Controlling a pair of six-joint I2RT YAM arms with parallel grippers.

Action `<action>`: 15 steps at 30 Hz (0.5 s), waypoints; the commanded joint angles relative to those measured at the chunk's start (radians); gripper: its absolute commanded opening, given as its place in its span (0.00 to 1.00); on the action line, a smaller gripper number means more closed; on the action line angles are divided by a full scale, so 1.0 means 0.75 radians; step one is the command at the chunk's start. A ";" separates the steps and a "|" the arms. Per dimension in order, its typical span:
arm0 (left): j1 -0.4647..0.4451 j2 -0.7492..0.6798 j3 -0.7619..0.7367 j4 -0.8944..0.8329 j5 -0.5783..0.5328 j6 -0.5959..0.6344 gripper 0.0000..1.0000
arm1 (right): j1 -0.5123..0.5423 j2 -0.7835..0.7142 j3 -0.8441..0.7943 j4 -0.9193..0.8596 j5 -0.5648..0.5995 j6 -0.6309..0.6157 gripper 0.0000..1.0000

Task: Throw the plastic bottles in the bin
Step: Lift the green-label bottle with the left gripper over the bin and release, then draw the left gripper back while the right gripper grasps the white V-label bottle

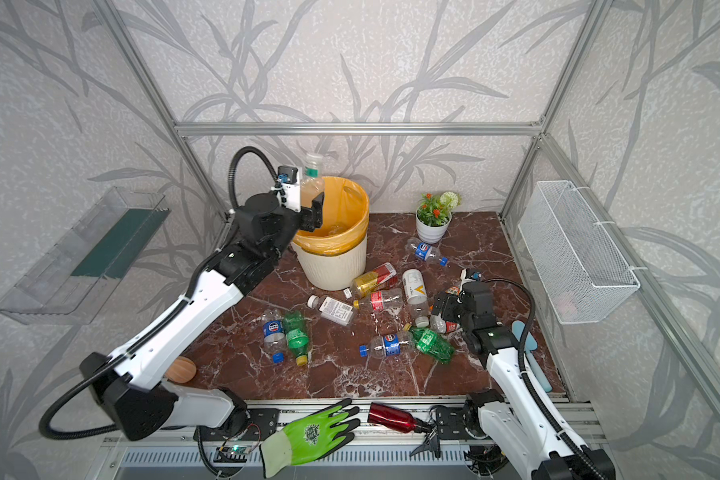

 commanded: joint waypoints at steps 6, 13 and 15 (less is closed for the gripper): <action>-0.001 -0.179 0.033 -0.197 0.145 -0.034 0.99 | -0.007 0.002 0.053 0.001 0.011 -0.012 0.99; -0.003 -0.446 -0.291 -0.015 0.093 -0.079 0.99 | -0.007 0.045 0.074 -0.033 0.023 0.006 0.99; -0.006 -0.492 -0.344 -0.031 0.090 -0.101 0.99 | -0.007 0.061 0.082 -0.049 0.028 0.021 0.99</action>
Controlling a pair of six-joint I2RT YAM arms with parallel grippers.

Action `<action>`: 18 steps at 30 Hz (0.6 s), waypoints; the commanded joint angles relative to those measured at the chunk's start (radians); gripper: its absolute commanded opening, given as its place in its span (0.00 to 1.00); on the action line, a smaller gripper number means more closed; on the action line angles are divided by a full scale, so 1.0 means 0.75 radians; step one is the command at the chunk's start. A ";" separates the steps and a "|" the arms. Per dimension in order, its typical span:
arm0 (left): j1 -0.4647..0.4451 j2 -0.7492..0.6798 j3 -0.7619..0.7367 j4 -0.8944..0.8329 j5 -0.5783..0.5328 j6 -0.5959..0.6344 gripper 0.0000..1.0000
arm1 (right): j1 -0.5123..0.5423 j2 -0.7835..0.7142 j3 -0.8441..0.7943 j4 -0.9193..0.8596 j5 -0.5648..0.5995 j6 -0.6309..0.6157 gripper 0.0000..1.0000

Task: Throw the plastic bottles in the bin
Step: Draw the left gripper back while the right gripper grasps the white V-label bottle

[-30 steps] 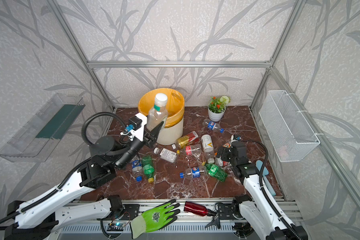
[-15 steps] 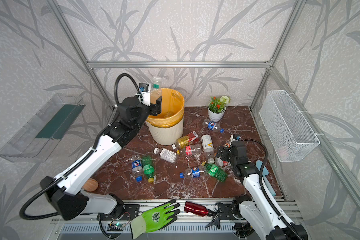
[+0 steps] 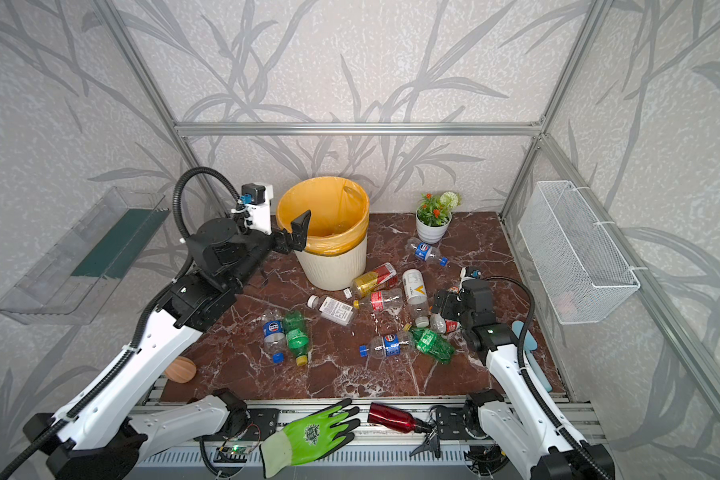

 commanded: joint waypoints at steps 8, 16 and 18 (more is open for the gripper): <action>-0.052 -0.173 -0.289 -0.042 -0.073 -0.137 0.99 | -0.007 0.054 0.057 -0.031 -0.036 0.082 1.00; -0.050 -0.311 -0.497 -0.143 -0.363 -0.384 0.99 | -0.004 0.189 0.166 -0.059 -0.120 0.029 0.92; -0.044 -0.332 -0.535 -0.166 -0.458 -0.447 0.99 | 0.000 0.253 0.213 -0.086 -0.130 -0.003 0.90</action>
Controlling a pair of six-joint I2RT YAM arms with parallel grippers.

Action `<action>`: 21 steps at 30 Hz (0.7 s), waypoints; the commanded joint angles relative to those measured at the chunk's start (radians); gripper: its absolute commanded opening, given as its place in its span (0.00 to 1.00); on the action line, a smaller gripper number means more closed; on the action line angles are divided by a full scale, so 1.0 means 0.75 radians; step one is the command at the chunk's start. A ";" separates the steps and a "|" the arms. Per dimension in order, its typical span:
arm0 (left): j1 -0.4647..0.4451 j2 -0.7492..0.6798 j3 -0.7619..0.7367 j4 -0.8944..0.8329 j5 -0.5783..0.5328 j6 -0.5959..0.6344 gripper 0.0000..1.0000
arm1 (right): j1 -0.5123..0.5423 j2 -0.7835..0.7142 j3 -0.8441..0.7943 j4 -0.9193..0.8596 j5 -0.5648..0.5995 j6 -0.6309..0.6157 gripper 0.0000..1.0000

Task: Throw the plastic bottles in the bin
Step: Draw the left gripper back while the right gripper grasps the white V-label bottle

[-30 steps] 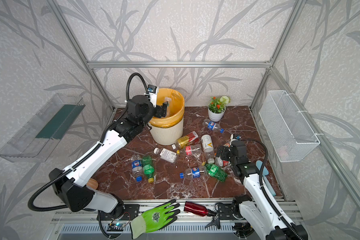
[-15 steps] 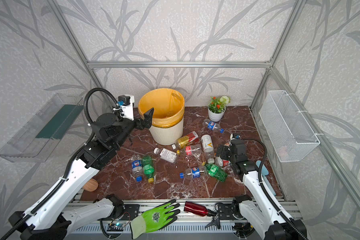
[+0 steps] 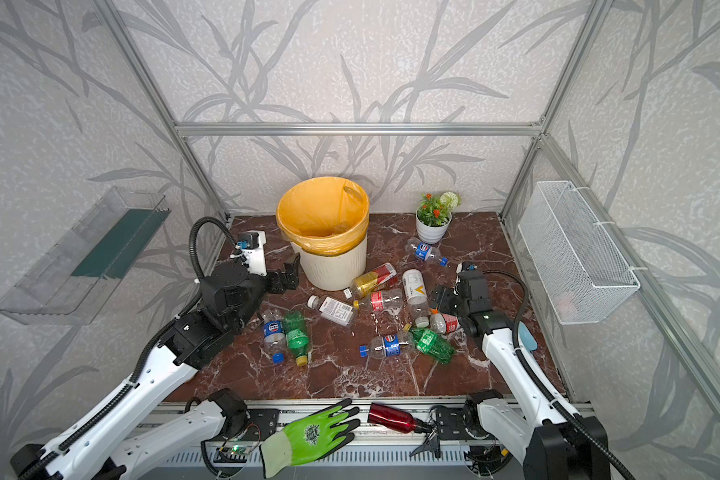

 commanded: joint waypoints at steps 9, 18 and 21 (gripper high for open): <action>0.078 -0.037 -0.117 -0.108 -0.274 -0.241 0.99 | 0.170 0.419 0.304 -0.161 -0.001 -0.187 0.83; 0.192 -0.041 -0.162 -0.120 -0.157 -0.286 0.99 | 0.199 0.675 0.470 -0.330 -0.011 -0.251 0.80; 0.210 -0.035 -0.159 -0.121 -0.130 -0.284 0.99 | 0.208 0.726 0.496 -0.341 -0.015 -0.263 0.79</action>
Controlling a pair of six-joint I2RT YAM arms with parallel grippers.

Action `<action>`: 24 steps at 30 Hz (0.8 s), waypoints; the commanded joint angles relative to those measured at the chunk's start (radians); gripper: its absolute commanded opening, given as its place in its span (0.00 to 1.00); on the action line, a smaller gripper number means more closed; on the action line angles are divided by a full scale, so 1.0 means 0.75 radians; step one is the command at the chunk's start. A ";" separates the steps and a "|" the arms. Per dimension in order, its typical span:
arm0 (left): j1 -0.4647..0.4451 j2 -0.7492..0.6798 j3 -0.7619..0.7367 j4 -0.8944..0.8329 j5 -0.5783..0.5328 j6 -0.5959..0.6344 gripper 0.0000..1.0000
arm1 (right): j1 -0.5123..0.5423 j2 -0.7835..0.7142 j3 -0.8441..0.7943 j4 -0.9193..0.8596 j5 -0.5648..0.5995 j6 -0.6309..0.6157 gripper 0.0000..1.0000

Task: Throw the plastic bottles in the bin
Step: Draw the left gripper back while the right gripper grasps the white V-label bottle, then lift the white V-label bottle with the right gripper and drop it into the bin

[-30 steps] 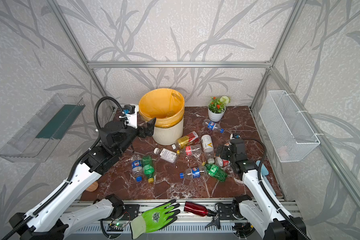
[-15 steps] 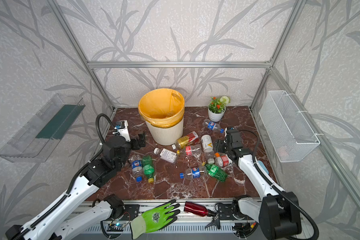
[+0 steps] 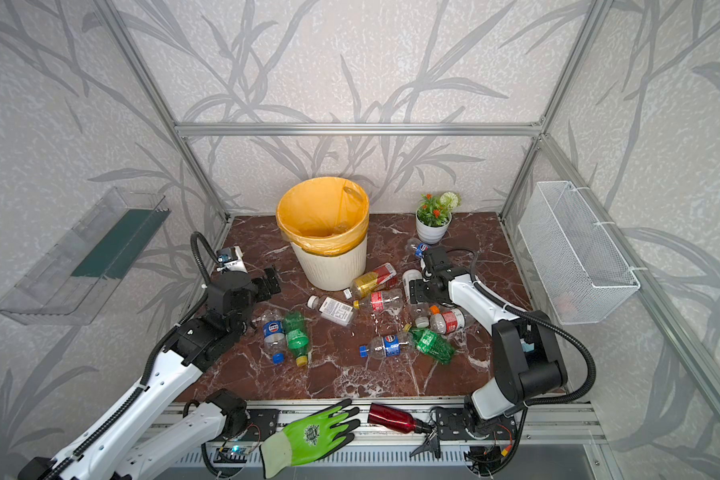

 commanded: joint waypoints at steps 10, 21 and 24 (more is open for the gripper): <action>0.029 -0.011 -0.015 -0.037 0.039 -0.031 0.99 | 0.038 0.170 0.129 -0.115 0.004 -0.075 0.81; 0.035 -0.006 -0.009 -0.052 0.047 -0.026 0.99 | 0.039 0.289 0.189 -0.107 -0.017 -0.075 0.81; 0.036 -0.001 -0.002 -0.058 0.042 -0.024 0.99 | 0.039 0.303 0.206 -0.117 -0.028 -0.068 0.76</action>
